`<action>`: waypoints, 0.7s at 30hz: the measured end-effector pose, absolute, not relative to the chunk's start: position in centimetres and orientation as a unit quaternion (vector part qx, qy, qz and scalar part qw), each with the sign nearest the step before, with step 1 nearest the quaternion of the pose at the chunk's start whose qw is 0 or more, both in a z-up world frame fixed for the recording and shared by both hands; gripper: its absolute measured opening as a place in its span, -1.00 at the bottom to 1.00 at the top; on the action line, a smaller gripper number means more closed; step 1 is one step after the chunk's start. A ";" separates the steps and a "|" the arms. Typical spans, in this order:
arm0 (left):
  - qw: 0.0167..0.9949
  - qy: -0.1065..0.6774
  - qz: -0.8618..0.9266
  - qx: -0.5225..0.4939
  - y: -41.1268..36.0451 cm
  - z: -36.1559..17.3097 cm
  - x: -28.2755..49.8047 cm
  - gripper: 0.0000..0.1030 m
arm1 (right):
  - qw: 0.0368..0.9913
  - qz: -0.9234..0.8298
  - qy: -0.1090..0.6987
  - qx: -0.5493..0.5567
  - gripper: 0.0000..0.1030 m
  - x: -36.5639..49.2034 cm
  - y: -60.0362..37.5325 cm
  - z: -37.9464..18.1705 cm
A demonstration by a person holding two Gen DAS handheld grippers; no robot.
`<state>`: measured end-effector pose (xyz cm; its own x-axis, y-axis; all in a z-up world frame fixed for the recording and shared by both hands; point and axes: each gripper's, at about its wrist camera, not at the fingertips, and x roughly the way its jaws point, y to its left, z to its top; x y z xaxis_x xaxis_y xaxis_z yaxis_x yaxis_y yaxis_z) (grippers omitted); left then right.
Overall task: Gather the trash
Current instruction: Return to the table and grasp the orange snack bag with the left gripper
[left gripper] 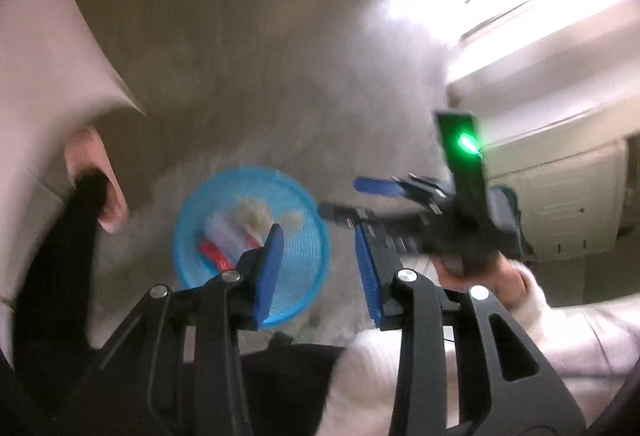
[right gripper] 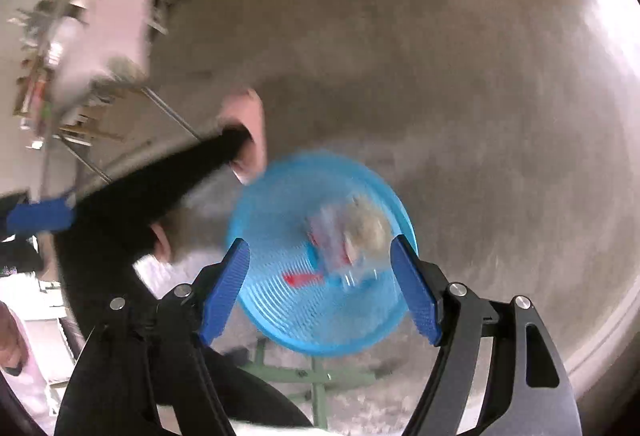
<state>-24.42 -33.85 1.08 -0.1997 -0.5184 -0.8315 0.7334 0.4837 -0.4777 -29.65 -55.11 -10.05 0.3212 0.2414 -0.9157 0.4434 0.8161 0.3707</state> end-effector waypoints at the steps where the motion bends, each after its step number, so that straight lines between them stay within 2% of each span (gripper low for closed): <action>1: 0.651 0.570 -0.494 0.084 -31.9 3.5 -24.2 -0.28 | 0.768 -0.065 0.569 0.288 0.39 -28.8 -55.0 -8.6; 2: 0.668 0.555 -0.489 0.078 -30.4 5.2 -23.9 -0.24 | 0.781 -0.060 0.557 0.277 0.39 -27.7 -54.8 -7.0; 4: 0.726 0.518 -0.450 0.044 -24.9 8.9 -22.1 -0.01 | 0.807 -0.037 0.531 0.254 0.39 -24.6 -53.8 -3.5; 6: 0.771 0.494 -0.401 0.010 -19.8 10.5 -19.9 0.11 | 0.829 0.016 0.510 0.231 0.39 -20.5 -51.4 -0.7; 13: 0.862 0.458 -0.190 -0.103 -0.3 10.1 -11.2 0.12 | 0.826 0.199 0.512 0.129 0.40 -11.5 -37.0 1.8; 17: 0.855 0.451 -0.180 -0.180 6.4 8.9 -7.1 0.12 | 0.813 0.276 0.502 0.107 0.40 -7.7 -31.0 2.5; 21: 0.833 0.450 -0.201 -0.253 9.3 5.6 -3.2 0.13 | 0.825 0.258 0.495 0.089 0.40 -3.6 -27.6 2.7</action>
<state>-3.17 9.25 5.57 0.5149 -0.5624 -0.6470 0.1067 0.7909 -0.6026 -3.58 -27.62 2.70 0.3758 0.5143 -0.7709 -0.3381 0.8506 0.4026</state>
